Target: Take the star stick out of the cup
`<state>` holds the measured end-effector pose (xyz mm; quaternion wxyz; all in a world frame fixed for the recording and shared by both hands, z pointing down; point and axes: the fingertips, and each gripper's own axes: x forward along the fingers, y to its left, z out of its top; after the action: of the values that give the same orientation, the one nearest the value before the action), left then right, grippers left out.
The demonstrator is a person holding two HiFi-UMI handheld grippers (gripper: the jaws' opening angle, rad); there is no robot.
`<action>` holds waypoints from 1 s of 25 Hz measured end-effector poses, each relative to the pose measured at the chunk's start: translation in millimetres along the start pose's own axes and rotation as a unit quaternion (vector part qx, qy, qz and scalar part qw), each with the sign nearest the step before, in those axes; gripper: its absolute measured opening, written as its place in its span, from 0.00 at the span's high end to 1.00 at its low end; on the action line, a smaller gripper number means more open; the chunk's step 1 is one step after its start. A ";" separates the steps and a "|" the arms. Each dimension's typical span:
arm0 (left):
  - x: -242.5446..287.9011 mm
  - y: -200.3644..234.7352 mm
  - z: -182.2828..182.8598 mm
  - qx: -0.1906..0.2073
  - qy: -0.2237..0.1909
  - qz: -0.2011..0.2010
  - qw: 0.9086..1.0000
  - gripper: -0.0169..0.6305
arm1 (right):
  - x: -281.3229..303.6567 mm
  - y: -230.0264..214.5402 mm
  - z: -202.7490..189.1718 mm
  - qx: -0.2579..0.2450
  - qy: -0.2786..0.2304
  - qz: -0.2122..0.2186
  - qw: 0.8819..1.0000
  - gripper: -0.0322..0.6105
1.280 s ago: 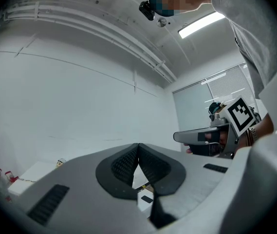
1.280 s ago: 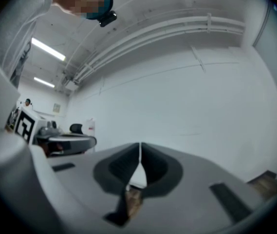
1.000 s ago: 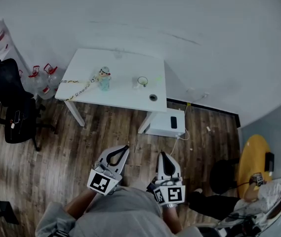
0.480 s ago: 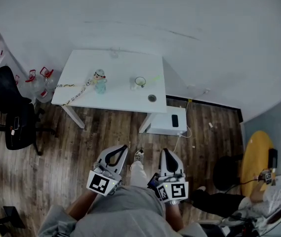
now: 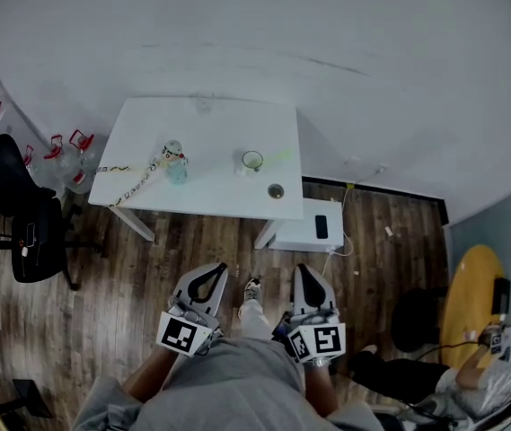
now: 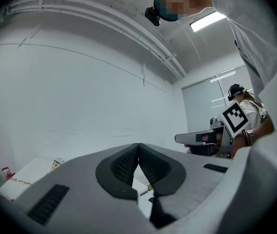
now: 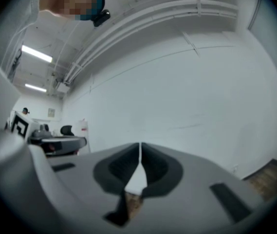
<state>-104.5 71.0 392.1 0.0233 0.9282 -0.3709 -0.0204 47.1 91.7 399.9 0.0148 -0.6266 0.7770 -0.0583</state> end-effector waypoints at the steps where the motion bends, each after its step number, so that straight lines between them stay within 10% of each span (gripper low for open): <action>1: 6.7 2.8 -0.8 -0.001 0.002 0.001 1.000 0.92 | 6.9 -5.2 0.5 0.001 0.000 0.001 1.000 0.89; 25: 160.9 37.8 4.1 0.016 0.008 0.070 0.997 0.92 | 148.5 -120.2 17.0 0.013 0.014 0.081 0.997 0.89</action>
<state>-14.3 -67.4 386.8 0.0129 0.9003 -0.4350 -0.0059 133.7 -79.4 403.6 0.0168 -0.5603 0.8247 -0.0757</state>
